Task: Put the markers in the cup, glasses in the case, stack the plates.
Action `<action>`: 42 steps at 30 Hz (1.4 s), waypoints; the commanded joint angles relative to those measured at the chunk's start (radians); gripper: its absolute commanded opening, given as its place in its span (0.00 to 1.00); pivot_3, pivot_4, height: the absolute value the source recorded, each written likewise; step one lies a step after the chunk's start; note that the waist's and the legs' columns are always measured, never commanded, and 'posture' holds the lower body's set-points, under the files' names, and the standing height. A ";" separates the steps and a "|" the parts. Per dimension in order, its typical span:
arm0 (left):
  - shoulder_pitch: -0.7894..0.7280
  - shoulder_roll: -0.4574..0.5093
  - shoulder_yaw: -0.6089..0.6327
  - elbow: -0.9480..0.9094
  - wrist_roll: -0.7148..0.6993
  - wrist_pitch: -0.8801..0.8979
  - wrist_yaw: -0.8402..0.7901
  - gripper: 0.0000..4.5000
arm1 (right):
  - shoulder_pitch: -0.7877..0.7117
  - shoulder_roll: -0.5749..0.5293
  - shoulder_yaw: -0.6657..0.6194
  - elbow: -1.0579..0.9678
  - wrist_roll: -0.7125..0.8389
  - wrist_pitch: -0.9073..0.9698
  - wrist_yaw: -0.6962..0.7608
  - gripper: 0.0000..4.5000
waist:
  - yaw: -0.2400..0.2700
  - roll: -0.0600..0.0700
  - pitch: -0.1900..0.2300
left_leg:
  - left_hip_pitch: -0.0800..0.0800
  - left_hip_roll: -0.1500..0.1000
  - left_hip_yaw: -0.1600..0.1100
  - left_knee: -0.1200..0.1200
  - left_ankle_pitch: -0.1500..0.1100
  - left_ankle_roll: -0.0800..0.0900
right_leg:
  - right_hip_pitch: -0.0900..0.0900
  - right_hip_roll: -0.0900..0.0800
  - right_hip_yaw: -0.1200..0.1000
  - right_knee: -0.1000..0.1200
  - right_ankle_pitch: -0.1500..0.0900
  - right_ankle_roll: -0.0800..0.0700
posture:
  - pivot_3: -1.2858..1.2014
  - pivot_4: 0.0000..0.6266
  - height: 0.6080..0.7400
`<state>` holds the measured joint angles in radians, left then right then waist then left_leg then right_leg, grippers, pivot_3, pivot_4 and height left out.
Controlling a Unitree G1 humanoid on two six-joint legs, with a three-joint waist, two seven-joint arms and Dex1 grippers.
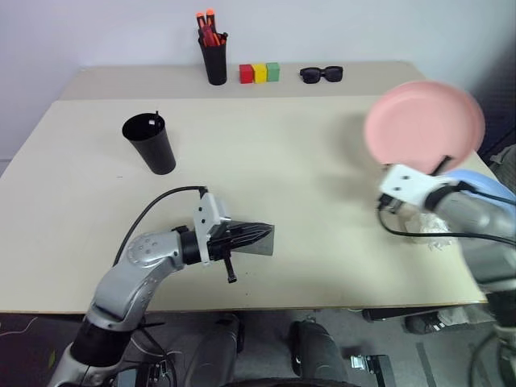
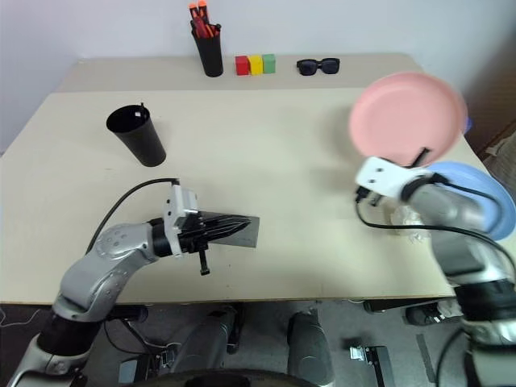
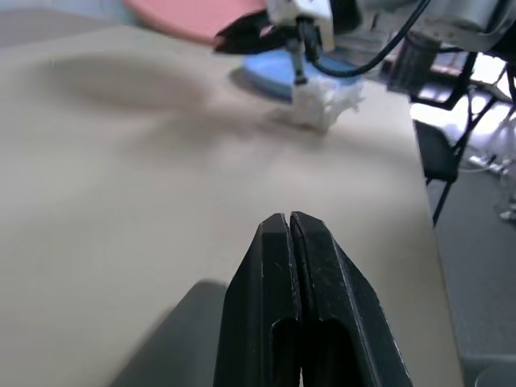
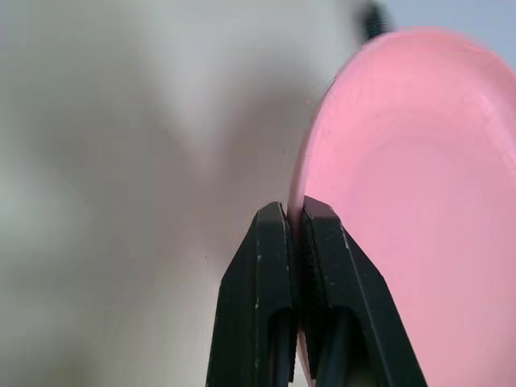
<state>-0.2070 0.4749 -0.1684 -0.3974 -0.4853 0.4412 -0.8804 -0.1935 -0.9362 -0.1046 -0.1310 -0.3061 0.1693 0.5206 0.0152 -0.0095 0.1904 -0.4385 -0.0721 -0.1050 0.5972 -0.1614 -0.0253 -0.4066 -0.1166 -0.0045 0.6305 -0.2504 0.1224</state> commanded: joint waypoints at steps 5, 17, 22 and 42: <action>-0.105 -0.046 -0.058 0.136 0.023 -0.083 -0.104 0.00 | 0.312 0.005 -0.354 -0.211 0.038 0.116 0.074 0.01 | -0.003 0.002 -0.001 | 0.000 0.000 0.001 0.000 0.000 0.000 | 0.001 0.000 0.000 0.000 0.000 0.000 | 0.52 0.24 1.00; -0.125 -0.071 -0.054 0.185 0.055 -0.126 -0.121 0.00 | 0.309 0.047 -0.382 -0.163 0.106 0.147 0.062 0.78 | -0.006 0.003 -0.002 | 0.002 0.001 0.001 0.001 -0.001 0.001 | 0.002 -0.001 0.001 0.000 0.000 0.000 | 0.52 0.24 1.00; -0.105 -0.075 -0.045 0.133 0.050 -0.101 -0.081 0.00 | 0.214 0.077 -0.375 -0.128 0.220 0.208 0.104 0.78 | -0.004 0.003 -0.002 | 0.002 0.001 0.000 0.001 -0.001 0.001 | 0.002 -0.001 0.001 -0.001 0.000 0.000 | 0.52 0.24 1.00; -0.099 -0.075 -0.053 0.105 0.051 -0.077 -0.066 0.00 | 0.317 0.080 -0.298 -0.212 0.358 0.394 0.160 0.01 | -0.002 0.003 -0.002 | 0.002 0.001 -0.001 0.001 -0.001 0.002 | 0.003 -0.002 0.001 -0.001 -0.001 0.000 | 0.52 0.24 1.00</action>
<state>-0.2915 0.4016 -0.2214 -0.2679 -0.4248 0.3662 -0.9418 0.1381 -0.8448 -0.3724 -0.3089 0.0555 0.5725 0.6989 0.0128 -0.0063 0.1886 -0.4363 -0.0714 -0.1059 0.5985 -0.1626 -0.0232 -0.4038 -0.1181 -0.0037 0.6298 -0.2511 0.1229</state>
